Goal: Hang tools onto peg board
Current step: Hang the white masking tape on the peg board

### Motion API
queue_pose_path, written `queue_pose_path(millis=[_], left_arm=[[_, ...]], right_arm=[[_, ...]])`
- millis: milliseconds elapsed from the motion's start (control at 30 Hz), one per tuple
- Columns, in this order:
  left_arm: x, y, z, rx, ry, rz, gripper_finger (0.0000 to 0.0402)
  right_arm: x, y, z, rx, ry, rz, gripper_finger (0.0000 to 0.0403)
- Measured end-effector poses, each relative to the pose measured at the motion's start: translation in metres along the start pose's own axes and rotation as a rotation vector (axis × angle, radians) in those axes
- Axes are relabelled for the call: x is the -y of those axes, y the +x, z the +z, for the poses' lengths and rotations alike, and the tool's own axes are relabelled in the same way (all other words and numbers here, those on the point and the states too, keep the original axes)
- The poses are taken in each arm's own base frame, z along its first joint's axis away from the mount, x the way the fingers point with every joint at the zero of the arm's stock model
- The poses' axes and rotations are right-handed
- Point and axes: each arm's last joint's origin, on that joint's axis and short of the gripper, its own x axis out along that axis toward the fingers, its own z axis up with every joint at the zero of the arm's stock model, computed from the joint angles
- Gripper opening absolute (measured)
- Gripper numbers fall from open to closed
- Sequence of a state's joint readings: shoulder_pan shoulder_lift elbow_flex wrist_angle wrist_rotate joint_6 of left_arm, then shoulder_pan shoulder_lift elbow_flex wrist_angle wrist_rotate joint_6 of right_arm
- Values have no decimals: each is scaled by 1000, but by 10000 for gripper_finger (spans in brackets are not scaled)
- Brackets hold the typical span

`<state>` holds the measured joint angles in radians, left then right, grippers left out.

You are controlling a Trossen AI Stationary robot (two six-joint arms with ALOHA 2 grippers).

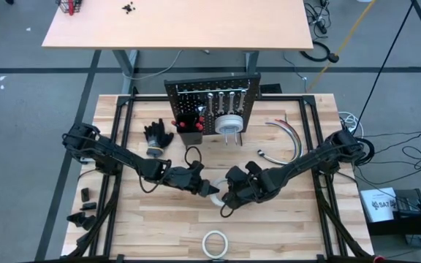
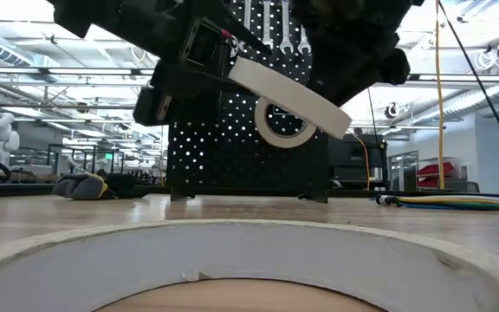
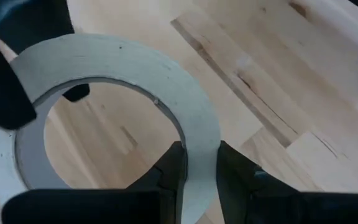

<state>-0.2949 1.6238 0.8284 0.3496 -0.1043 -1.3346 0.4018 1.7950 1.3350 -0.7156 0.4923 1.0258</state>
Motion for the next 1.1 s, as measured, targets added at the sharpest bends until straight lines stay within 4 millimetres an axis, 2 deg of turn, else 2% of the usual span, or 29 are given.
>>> queue_pose_path(millis=[133,233,433,467,700,833,900,1000,1100], left_arm=[[-1,0,0,-5,40,7,178],[-5,0,0,-14,49,50,161],[-7,0,0,-20,93,70,76],[-7,0,0,-20,105,71,64],[-8,0,0,-44,229,73,63],[-10,0,1,-71,270,84,63],[-11,0,1,-77,272,87,63],[-7,-1,1,-86,303,63,63],[2,-3,0,-92,425,11,63]], right_arm=[[-1,1,4,15,3,17,57],[-1,2,4,17,3,19,57],[0,2,5,20,1,13,57],[0,2,5,22,-8,11,63],[-1,-5,8,-30,-61,88,149],[4,-30,17,-49,-126,197,184],[9,-49,23,-43,-183,271,194],[18,-80,28,2,-257,357,198],[30,-109,33,57,-289,411,194]])
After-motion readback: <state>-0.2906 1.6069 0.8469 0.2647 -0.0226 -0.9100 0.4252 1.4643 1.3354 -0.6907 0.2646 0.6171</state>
